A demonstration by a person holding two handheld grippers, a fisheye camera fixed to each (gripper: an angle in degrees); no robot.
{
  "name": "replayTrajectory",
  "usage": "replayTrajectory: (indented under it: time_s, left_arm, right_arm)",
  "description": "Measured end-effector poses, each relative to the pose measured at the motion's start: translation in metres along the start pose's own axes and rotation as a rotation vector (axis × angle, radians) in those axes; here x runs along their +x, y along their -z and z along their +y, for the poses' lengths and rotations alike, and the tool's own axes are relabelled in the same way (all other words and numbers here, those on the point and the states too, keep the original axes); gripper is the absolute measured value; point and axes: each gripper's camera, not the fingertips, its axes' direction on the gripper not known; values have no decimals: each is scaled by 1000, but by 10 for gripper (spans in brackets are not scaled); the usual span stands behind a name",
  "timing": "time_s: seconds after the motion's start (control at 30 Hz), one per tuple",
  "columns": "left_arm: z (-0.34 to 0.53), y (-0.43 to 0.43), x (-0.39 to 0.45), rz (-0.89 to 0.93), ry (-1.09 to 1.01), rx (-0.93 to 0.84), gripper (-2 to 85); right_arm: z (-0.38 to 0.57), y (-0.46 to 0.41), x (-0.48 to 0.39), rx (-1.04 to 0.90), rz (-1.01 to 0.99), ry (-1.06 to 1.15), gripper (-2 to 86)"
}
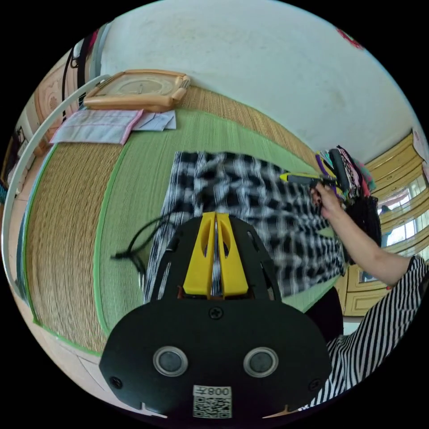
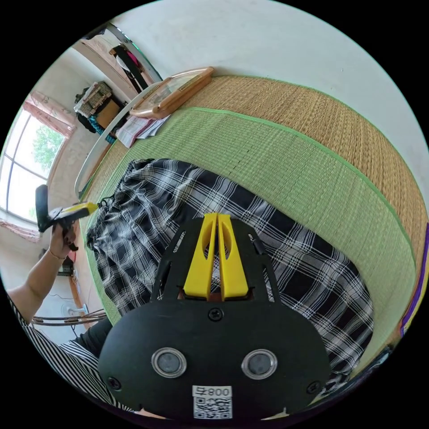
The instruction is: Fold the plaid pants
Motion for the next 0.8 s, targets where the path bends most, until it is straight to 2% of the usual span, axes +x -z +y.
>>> replayTrajectory:
  time_s: [0.07, 0.17, 0.23, 0.4, 0.6, 0.7, 0.8]
  left_arm:
    - [-25, -16, 0, -20, 29, 8, 2]
    - [-59, -47, -2, -165, 71, -79, 1]
    - [-77, -51, -1, -218, 65, -52, 1]
    - [-94, -49, -2, -217, 131, -22, 1]
    - [-54, -36, 25, -73, 41, 28, 1]
    - [-10, -30, 41, -24, 4, -15, 1]
    - [36, -25, 53, -55, 19, -68, 1]
  right_arm:
    - [-1, 0, 7, -8, 30, -21, 0]
    - [-4, -4, 21, -31, 44, -45, 0]
    - [-9, -3, 30, -18, 39, -59, 0]
    - [-29, -6, 49, 0, 33, -81, 0]
    - [-17, 8, 63, 46, 25, -69, 0]
    - [20, 30, 49, 96, -64, -7, 0]
    - [80, 36, 9, 55, -175, 116, 0]
